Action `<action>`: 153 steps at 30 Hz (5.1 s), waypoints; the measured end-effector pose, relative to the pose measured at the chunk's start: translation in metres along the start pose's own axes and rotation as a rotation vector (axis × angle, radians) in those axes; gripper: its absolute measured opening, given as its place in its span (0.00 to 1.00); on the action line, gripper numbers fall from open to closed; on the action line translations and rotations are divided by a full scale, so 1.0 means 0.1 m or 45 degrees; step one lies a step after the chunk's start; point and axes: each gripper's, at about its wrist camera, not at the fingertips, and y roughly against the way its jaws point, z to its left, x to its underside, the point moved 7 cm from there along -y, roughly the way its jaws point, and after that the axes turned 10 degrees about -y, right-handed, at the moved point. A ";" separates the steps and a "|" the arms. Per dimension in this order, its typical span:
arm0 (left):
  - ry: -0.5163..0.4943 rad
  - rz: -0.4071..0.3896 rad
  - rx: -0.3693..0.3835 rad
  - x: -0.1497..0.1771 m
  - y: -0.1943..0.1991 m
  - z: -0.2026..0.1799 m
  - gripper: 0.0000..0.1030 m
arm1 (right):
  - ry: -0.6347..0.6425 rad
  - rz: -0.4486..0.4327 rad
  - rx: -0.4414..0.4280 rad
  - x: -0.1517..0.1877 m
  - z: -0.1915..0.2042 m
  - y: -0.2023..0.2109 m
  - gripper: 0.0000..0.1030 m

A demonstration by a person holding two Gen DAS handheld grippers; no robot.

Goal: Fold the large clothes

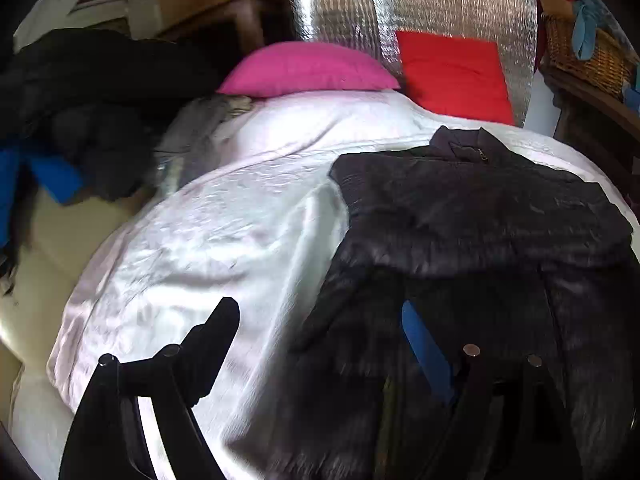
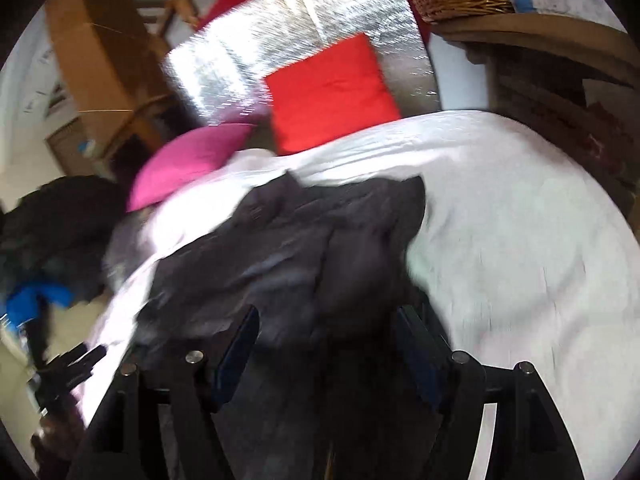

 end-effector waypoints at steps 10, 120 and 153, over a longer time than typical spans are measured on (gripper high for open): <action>0.118 0.258 0.124 1.70 0.62 -0.11 0.82 | -0.137 0.186 -0.028 1.58 -0.31 0.97 0.72; 0.341 0.382 0.254 2.07 0.32 -0.03 0.82 | 0.011 0.407 0.348 2.37 -0.51 0.50 0.72; 0.226 0.360 0.365 2.01 0.23 -0.38 0.44 | -0.077 0.432 0.336 2.42 -0.32 0.31 0.42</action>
